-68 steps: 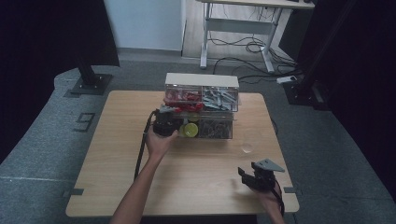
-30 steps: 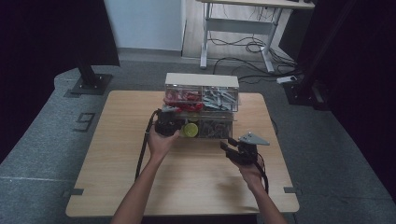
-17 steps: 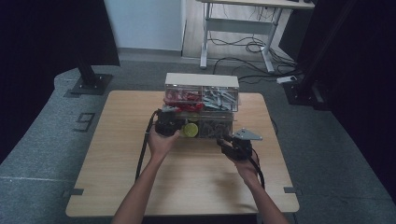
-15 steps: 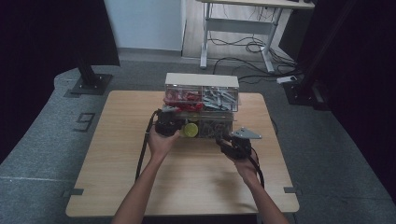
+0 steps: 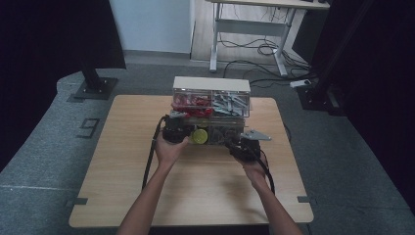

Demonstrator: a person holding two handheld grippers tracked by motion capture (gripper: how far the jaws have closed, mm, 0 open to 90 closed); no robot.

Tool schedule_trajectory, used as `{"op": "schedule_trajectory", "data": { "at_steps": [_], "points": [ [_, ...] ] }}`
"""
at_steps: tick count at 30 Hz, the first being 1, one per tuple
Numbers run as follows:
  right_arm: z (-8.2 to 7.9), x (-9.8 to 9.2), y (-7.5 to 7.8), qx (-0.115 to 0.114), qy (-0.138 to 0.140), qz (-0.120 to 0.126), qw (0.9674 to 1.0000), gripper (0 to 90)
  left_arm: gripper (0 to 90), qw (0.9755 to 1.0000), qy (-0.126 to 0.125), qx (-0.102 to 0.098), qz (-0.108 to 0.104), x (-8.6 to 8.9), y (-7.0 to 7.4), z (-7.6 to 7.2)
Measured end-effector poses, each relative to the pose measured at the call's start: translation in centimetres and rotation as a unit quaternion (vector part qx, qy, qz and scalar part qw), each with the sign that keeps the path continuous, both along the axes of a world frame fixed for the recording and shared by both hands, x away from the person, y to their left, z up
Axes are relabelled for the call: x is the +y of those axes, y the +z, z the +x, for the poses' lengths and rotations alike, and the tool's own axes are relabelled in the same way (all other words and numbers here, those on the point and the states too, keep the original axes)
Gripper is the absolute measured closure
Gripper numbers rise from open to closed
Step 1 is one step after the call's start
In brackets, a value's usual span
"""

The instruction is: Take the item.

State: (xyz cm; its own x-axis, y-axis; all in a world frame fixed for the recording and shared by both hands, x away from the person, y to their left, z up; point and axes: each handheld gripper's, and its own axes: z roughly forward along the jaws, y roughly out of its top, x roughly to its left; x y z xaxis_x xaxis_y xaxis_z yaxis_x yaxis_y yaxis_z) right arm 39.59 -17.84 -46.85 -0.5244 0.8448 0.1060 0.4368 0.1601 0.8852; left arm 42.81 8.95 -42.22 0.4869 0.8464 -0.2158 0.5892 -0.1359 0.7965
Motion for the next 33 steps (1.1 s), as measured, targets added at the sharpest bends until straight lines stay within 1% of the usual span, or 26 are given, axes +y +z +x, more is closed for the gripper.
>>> {"op": "schedule_trajectory", "data": {
  "at_steps": [3, 9, 15, 22, 28, 33],
  "points": [
    [0.3, 0.2, -0.2, 0.0, -0.002, -0.004, 1.0, 62.7, 90.0, 1.0, -0.001, 0.001, 0.0, 0.0, 0.0, 0.0],
    [0.7, 0.5, -0.6, 0.003, 0.0, -0.002, 1.0, 62.7, 90.0, 1.0, -0.002, 0.001, 0.0, -0.1, 0.0, 0.1],
    [1.1, 0.9, -0.8, -0.003, -0.001, -0.01, 0.9999, 62.9, 90.0, 1.0, -0.003, 0.001, 0.0, -0.1, 0.1, 0.1],
    [1.8, 1.6, -1.3, 0.003, -0.001, -0.014, 0.9999, 63.3, 90.0, 1.0, -0.003, 0.001, -0.002, -0.1, 0.1, 0.1],
    [2.4, 1.9, -1.4, 0.001, -0.009, -0.019, 0.9998, 63.8, 90.0, 1.0, -0.002, 0.001, -0.002, 0.0, 0.1, 0.0],
    [2.8, 2.2, -1.4, 0.003, -0.013, -0.016, 0.9998, 65.9, 90.0, 1.0, -0.001, 0.002, -0.003, -0.1, 0.0, 0.1]
  ]
}}
